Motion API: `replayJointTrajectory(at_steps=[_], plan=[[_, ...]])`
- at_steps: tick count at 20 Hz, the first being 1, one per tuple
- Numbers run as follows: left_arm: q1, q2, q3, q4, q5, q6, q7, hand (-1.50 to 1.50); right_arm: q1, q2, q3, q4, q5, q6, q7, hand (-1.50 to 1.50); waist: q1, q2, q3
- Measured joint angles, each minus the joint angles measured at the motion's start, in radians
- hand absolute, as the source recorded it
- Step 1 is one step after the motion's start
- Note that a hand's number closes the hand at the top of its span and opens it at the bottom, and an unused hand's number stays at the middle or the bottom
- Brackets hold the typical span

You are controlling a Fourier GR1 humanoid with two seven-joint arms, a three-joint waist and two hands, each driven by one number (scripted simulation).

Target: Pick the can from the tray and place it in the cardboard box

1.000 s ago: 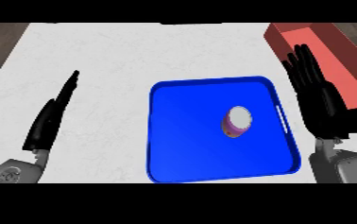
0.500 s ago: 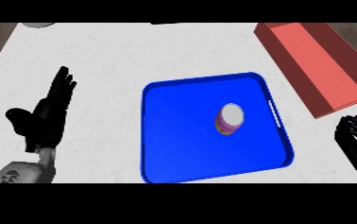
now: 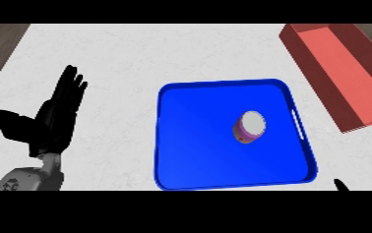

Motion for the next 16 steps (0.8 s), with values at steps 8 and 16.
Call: replayJointTrajectory(at_steps=[8, 16], plan=[[-0.019, -0.002, -0.006, -0.021, 0.005, -0.011, 0.024, 0.00, 0.149, -0.146, 0.133, -0.291, 0.118, 0.277, 0.398, -1.50, 0.034, 0.011, -0.001], [-0.033, -0.009, 0.003, -0.014, 0.001, -0.025, 0.042, 0.00, -0.144, -0.169, 0.229, -0.379, 0.159, 0.434, 0.810, -1.50, 0.046, 0.008, 0.002]])
